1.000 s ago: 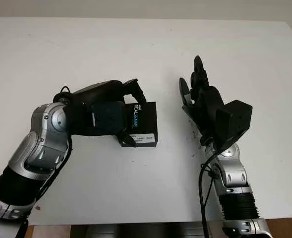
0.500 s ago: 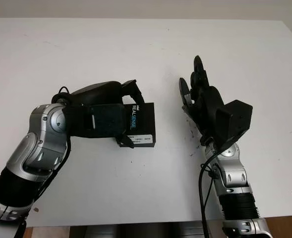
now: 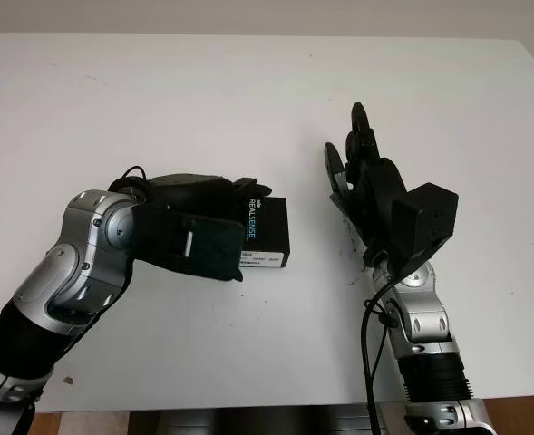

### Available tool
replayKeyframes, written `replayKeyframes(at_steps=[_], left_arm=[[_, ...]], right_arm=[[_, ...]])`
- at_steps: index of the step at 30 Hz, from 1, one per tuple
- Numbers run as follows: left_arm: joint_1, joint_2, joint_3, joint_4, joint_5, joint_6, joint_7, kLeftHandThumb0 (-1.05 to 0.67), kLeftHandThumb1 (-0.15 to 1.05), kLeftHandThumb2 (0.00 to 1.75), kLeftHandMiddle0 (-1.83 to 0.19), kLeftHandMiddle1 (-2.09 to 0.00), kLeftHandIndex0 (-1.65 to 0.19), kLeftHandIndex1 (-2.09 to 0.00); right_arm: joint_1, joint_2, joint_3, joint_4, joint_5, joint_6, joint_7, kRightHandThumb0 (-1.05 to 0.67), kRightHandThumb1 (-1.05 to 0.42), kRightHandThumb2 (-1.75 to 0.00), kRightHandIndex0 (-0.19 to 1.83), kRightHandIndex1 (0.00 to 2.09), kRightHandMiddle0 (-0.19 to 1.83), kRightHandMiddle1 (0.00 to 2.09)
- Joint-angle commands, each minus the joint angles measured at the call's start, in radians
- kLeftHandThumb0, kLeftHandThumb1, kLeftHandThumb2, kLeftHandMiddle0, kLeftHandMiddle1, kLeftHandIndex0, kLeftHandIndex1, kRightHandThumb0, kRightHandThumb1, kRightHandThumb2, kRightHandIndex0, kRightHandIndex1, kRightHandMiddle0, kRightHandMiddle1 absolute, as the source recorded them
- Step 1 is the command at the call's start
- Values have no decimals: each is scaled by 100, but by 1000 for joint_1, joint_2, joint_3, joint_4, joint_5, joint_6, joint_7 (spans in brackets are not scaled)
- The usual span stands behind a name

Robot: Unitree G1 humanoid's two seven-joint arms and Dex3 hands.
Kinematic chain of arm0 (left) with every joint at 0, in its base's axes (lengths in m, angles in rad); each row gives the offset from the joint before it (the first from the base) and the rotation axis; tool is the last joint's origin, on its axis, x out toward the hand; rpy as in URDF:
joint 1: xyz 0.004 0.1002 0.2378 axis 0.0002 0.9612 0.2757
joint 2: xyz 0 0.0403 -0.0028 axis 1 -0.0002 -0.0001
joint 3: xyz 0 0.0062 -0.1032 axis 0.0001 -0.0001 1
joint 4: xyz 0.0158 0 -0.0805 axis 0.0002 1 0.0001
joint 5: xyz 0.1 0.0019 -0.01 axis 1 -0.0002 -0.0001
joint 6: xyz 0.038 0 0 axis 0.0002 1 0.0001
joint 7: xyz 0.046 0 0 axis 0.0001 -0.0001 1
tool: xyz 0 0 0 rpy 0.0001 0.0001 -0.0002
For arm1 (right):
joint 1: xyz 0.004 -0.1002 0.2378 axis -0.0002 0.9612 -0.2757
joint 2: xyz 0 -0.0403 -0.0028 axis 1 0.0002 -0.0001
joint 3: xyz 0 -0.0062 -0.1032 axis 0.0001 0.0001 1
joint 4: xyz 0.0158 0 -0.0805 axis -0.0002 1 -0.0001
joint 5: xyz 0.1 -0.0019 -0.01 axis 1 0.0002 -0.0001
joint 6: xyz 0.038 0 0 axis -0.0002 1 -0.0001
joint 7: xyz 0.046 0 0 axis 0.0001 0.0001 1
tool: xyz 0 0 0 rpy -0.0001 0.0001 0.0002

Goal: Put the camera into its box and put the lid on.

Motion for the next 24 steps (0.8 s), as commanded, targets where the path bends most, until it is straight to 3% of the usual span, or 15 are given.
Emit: replayKeyframes(at_steps=[1, 11, 15, 17, 24], left_arm=[[8, 10, -22, -23, 15, -10, -27, -82, 100, 6, 19, 0, 19, 0], [50, 35, 1, -65, 15, -76, -55, -84, 103, 8, 19, 0, 19, 0], [147, 87, 30, -84, 83, -208, 80, -87, 105, 46, 19, 0, 19, 0], [191, 86, 74, -78, 82, -224, 138, -87, 105, 65, 19, 0, 19, 0], [209, -17, 263, -67, -73, -128, 269, -89, 105, 79, 19, 0, 19, 0]], right_arm=[[4, 1, -1, -18, 3, 0, 0, -72, -105, -47, -19, 5, -15, 5], [6, 0, -1, -15, -1, -12, 0, -72, -105, -47, -19, 5, -15, 5], [8, 0, 1, -16, -2, -9, -1, -73, -105, -47, -19, 5, -15, 5], [8, -1, 1, -12, -2, -13, 2, -73, -105, -48, -18, 5, -15, 5], [16, -7, -9, -15, 14, -20, 23, -71, -105, -49, -19, 5, -16, 5]])
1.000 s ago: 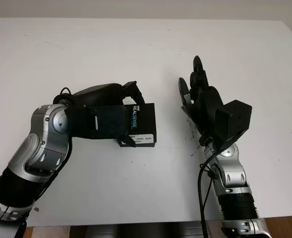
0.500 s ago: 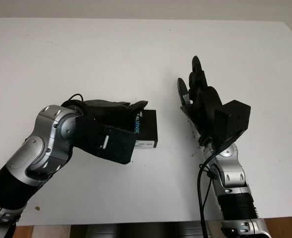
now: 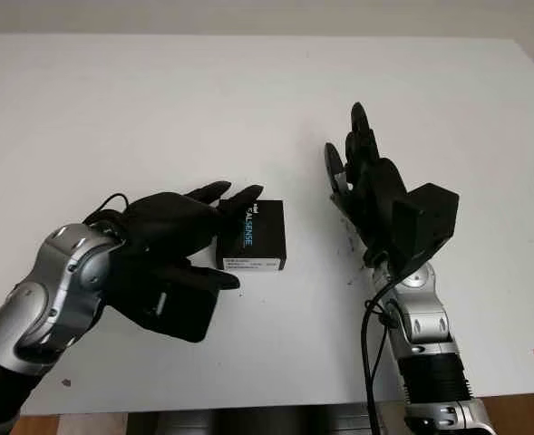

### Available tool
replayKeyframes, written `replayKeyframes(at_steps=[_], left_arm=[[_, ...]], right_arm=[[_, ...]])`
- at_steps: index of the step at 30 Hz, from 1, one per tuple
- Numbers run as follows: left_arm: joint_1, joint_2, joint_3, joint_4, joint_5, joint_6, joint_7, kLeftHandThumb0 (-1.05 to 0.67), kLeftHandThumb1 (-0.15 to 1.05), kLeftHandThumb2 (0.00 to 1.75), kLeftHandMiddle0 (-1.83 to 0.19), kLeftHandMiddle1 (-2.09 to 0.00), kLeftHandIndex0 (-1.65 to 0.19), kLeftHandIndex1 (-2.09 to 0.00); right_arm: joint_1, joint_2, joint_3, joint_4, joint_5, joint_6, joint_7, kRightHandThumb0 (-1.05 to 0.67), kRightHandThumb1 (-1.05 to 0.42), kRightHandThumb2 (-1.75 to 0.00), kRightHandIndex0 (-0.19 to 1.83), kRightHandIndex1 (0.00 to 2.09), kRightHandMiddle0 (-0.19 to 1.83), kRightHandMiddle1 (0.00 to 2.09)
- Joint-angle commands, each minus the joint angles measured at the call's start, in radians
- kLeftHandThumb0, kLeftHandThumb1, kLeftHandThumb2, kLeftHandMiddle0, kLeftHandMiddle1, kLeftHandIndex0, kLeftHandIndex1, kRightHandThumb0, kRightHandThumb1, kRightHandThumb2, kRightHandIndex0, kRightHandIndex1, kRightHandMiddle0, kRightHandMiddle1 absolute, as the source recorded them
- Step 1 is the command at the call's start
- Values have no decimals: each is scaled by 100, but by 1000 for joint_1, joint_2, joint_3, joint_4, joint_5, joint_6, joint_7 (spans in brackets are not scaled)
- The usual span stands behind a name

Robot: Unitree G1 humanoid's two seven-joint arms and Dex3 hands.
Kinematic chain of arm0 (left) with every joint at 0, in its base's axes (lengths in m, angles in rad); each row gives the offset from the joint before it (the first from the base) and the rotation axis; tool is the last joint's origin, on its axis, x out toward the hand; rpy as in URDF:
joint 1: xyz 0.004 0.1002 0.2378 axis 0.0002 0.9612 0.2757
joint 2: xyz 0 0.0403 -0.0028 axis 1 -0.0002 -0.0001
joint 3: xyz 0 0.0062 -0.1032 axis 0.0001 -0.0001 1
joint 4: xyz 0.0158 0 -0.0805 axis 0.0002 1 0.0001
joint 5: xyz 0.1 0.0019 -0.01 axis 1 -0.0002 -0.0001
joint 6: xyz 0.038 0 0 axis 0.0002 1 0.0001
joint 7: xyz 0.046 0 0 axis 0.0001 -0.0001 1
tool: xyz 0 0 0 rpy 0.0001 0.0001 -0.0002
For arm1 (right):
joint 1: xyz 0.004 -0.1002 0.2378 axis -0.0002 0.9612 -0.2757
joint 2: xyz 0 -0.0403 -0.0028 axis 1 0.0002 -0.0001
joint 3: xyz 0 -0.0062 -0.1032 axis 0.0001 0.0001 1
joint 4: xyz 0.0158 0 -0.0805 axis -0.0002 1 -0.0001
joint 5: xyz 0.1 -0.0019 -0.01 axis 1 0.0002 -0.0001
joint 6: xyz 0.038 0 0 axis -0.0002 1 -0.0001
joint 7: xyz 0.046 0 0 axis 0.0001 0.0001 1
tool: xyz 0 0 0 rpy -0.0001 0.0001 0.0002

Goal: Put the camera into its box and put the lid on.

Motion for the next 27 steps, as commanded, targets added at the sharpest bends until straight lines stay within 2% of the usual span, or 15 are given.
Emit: replayKeyframes(at_steps=[1, 5, 7, 14, 17, 20, 24, 27], left_arm=[[-4, -60, 73, 12, -62, 11, 72, -90, 105, 78, 19, 0, 19, 0], [-11, -171, 186, 90, -202, 5, 238, -91, 105, 71, 19, 0, 19, 0], [-17, -196, 209, 122, -228, -4, 302, -90, 105, 69, 19, 0, 19, 0], [-47, -334, 302, 319, -386, -130, 535, -88, 105, 72, 19, 0, 19, 0], [-59, -393, 341, 398, -494, -131, 566, -89, 105, 74, 19, 0, 19, 0], [-60, -410, 349, 444, -534, -154, 589, -90, 105, 74, 19, 0, 19, 0], [-35, -438, 352, 460, -570, -180, 613, -91, 105, 74, 19, 0, 19, 0], [-21, -462, 357, 448, -619, -159, 605, -88, 105, 75, 19, 0, 19, 0]], right_arm=[[10, -7, -8, -15, 9, -7, 4, -71, -105, -49, -19, 5, -16, 5], [-2, -18, -14, -4, 7, -13, 12, -71, -105, -49, -19, 5, -16, 5], [-7, -24, -16, 2, 7, -17, 20, -71, -105, -50, -19, 4, -17, 5], [-25, -37, -28, 16, 30, -11, 48, -70, -105, -52, -19, 0, -19, 0], [-34, -40, -30, 19, 37, 2, 53, -69, -105, -55, -19, 0, -19, 0], [-39, -41, -33, 28, 43, 1, 57, -69, -105, -56, -19, 0, -19, 0], [-44, -39, -34, 42, 39, -12, 53, -70, -105, -57, -19, 0, -19, 0], [-42, -37, -36, 41, 43, -12, 54, -70, -105, -58, -19, 0, -19, 0]])
